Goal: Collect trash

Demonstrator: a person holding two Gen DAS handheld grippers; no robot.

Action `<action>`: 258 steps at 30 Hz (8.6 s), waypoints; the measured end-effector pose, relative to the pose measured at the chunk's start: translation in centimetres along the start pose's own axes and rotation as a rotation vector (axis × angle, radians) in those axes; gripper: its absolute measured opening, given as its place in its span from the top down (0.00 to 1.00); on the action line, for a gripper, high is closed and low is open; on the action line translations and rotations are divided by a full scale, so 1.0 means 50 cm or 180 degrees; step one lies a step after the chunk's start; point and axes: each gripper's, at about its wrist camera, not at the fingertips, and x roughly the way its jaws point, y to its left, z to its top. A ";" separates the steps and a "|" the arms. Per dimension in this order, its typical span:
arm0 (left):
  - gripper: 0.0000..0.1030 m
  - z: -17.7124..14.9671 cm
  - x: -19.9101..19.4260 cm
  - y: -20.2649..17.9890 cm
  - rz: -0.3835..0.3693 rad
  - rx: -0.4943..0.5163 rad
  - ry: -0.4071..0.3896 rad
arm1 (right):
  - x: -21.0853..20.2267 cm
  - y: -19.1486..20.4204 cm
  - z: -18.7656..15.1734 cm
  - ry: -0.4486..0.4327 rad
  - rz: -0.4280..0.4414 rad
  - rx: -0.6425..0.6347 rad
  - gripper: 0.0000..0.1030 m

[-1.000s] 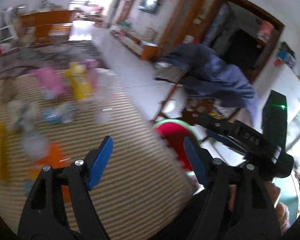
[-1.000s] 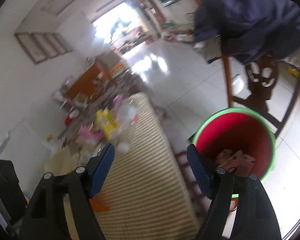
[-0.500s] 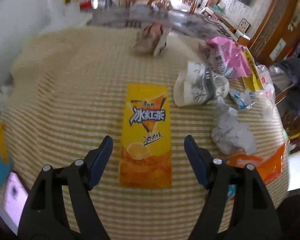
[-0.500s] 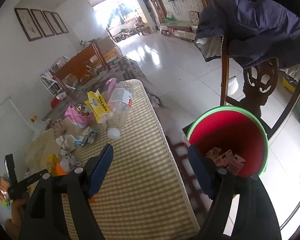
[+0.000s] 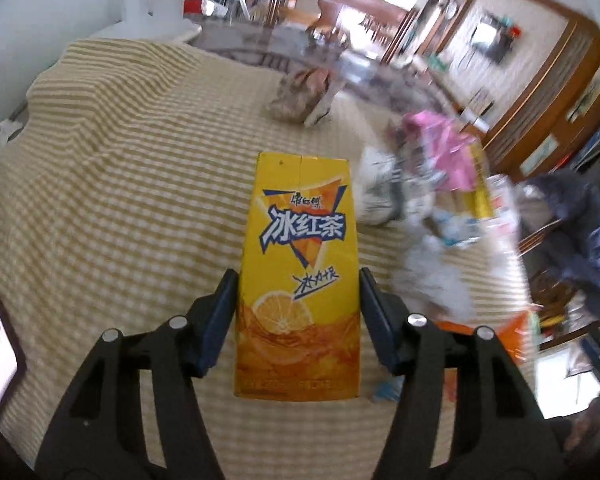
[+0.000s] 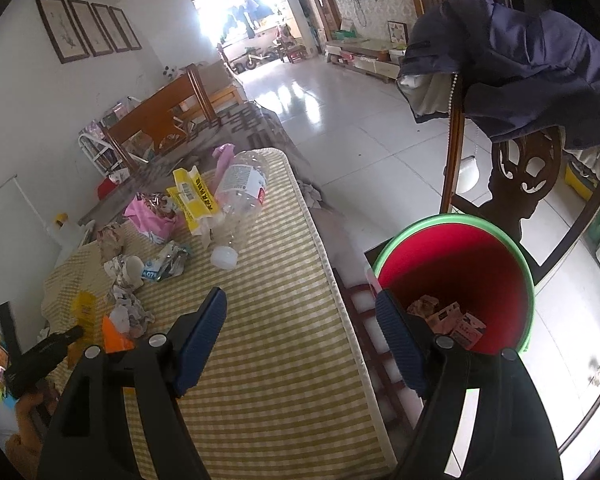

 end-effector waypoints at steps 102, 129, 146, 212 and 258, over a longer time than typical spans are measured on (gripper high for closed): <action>0.43 -0.040 0.026 0.035 -0.0790 -0.0653 -0.0039 | 0.080 0.361 -0.101 0.0643 0.1136 -0.0720 0.68; 0.43 -0.037 0.017 -0.011 -0.0624 -0.0226 -0.0156 | 0.026 0.263 -0.071 0.0373 0.1152 -0.0391 0.68; 0.43 -0.079 0.023 -0.070 -0.0111 0.0410 -0.0127 | -0.039 0.130 -0.054 0.0009 0.0841 -0.0264 0.68; 0.27 -0.009 0.127 -0.233 -0.0263 0.0436 0.0215 | -0.043 -0.021 0.021 -0.0322 0.0537 0.0108 0.27; 0.46 -0.098 0.066 -0.113 -0.0684 0.0221 0.0394 | 0.433 0.169 0.215 0.0889 -0.0174 0.0010 0.46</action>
